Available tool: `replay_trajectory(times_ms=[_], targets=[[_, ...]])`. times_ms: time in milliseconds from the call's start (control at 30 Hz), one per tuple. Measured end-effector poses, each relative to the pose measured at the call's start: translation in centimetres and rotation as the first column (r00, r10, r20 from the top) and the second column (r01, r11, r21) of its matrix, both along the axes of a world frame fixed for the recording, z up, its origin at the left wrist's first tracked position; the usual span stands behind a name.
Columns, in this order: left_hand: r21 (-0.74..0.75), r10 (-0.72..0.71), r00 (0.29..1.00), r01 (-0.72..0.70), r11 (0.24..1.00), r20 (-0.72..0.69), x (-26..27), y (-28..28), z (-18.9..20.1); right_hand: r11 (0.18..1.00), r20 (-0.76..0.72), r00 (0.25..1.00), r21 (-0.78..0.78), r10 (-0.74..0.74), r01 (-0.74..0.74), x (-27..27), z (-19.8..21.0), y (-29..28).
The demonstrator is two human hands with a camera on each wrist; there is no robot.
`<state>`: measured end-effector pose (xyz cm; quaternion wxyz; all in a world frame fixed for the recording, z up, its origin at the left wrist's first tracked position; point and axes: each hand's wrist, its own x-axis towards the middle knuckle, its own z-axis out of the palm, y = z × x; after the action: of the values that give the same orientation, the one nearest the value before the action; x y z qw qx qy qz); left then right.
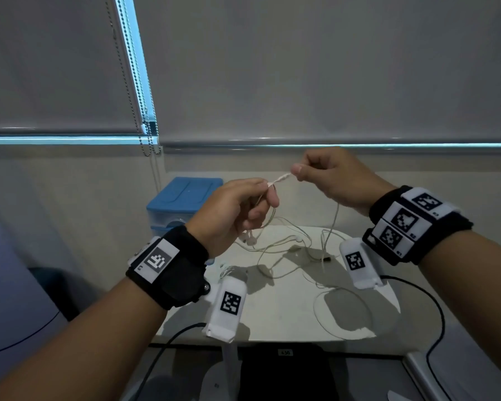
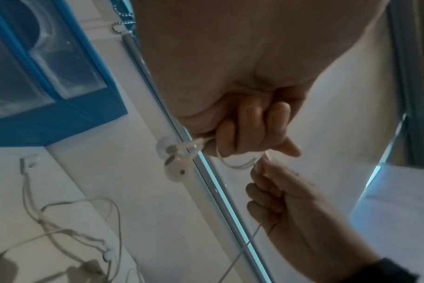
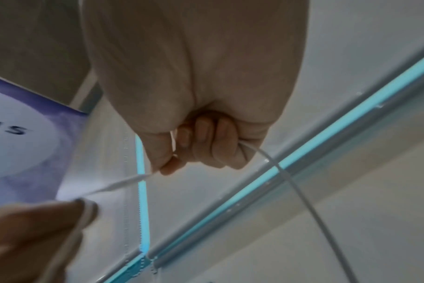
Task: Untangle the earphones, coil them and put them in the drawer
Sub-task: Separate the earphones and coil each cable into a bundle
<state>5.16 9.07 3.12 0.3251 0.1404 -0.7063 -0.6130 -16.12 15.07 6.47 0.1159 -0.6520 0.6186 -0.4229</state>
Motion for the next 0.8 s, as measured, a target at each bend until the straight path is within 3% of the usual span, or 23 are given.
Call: replay_trajectory(times_ms=[233,400,500,633,800], targets=[[0.059,0.034,0.994,-0.028,0.998,-0.107,0.3,-0.2,0.2,0.974,0.027,0.988,0.168,0.149,-0.152,1.9,-4.0,0.2],[0.174,0.138,0.969,-0.102,0.979,-0.207,0.0,-0.5,-0.7,0.920,-0.124,0.943,0.292,0.307,-0.261,4.0,-3.2,1.7],[0.083,0.183,0.972,-0.172,0.982,-0.146,-0.2,-0.7,-0.9,0.890,-0.209,0.900,0.345,0.382,-0.297,4.9,-1.5,2.6],[-0.205,0.180,0.984,-0.177,0.963,-0.004,-0.2,-0.5,-0.9,0.933,-0.185,0.928,0.230,0.322,-0.278,4.1,1.0,2.7],[-0.206,0.119,0.990,-0.101,0.973,0.074,-0.1,-0.1,-0.6,0.996,-0.146,0.985,0.013,0.090,-0.089,1.7,2.3,1.3]])
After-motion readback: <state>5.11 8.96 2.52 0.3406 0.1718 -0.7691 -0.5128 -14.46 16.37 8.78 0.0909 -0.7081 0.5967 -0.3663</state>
